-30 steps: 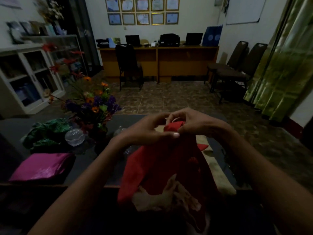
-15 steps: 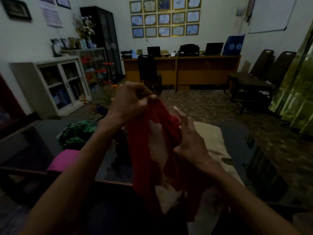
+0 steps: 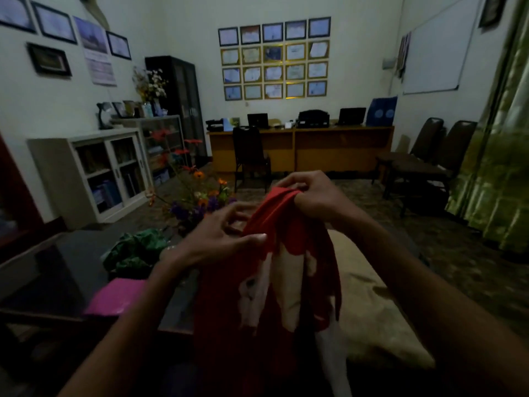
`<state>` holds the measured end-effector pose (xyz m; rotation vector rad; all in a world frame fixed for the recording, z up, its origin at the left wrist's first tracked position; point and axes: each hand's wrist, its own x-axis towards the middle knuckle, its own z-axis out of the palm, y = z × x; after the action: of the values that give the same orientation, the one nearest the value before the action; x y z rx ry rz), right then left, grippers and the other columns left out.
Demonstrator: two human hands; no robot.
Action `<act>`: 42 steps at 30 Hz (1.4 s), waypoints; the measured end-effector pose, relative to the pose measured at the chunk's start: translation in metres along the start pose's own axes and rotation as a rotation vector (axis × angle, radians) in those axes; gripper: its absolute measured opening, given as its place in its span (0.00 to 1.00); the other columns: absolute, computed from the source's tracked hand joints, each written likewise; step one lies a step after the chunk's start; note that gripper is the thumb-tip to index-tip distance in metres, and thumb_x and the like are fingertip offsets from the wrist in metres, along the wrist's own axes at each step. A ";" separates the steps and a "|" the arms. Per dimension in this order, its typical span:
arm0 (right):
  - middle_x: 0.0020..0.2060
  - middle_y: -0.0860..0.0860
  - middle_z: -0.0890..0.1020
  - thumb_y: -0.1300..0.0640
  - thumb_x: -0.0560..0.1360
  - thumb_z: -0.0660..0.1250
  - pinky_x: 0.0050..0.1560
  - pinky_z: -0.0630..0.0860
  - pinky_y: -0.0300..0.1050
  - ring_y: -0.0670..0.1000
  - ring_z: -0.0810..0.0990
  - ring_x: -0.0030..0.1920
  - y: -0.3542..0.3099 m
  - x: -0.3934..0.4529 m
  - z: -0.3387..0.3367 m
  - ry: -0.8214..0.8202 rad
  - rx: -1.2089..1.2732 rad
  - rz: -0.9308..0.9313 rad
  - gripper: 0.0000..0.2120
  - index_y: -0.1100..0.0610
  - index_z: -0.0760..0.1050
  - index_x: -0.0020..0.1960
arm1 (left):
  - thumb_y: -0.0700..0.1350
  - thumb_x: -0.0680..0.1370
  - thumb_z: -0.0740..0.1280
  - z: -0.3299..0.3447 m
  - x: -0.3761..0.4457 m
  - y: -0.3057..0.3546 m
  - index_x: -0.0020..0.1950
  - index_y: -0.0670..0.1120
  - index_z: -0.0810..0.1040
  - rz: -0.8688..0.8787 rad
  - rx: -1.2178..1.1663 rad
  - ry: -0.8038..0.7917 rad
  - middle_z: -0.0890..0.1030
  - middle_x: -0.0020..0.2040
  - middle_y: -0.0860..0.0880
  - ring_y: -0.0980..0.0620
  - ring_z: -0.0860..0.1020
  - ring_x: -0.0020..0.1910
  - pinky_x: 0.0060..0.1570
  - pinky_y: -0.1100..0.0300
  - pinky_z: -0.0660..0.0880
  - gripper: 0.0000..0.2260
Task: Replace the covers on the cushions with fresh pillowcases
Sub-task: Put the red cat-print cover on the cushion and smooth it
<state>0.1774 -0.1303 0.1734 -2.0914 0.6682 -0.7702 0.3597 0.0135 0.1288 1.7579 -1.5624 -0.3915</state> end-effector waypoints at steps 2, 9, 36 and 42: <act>0.48 0.50 0.82 0.65 0.78 0.67 0.44 0.80 0.42 0.50 0.82 0.49 -0.014 0.011 -0.011 0.032 -0.008 -0.058 0.13 0.50 0.82 0.54 | 0.48 0.79 0.71 0.006 0.011 0.008 0.61 0.50 0.81 0.082 -0.018 0.123 0.84 0.51 0.54 0.59 0.84 0.45 0.45 0.56 0.83 0.11; 0.53 0.43 0.75 0.54 0.70 0.77 0.50 0.78 0.46 0.47 0.78 0.52 0.037 0.012 -0.004 0.123 -0.502 -0.161 0.28 0.46 0.72 0.67 | 0.35 0.79 0.63 -0.049 0.044 0.029 0.49 0.39 0.82 0.026 0.023 0.681 0.83 0.43 0.41 0.44 0.81 0.38 0.36 0.53 0.79 0.08; 0.55 0.54 0.78 0.64 0.69 0.74 0.46 0.81 0.52 0.54 0.79 0.53 0.131 -0.003 -0.082 0.648 -0.324 0.221 0.22 0.51 0.74 0.60 | 0.50 0.81 0.64 0.037 0.051 -0.046 0.47 0.46 0.81 -0.387 0.321 0.000 0.82 0.46 0.46 0.48 0.79 0.43 0.42 0.53 0.75 0.10; 0.54 0.54 0.81 0.68 0.79 0.63 0.41 0.82 0.43 0.52 0.82 0.51 0.113 0.010 -0.085 0.360 0.163 0.234 0.16 0.52 0.79 0.60 | 0.67 0.78 0.60 0.065 0.057 -0.041 0.27 0.48 0.67 -0.395 0.422 0.087 0.70 0.26 0.52 0.53 0.68 0.25 0.30 0.59 0.63 0.28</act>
<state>0.1023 -0.2408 0.1273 -1.7045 0.9902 -1.0394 0.3583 -0.0620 0.0701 2.3889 -1.2957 -0.1724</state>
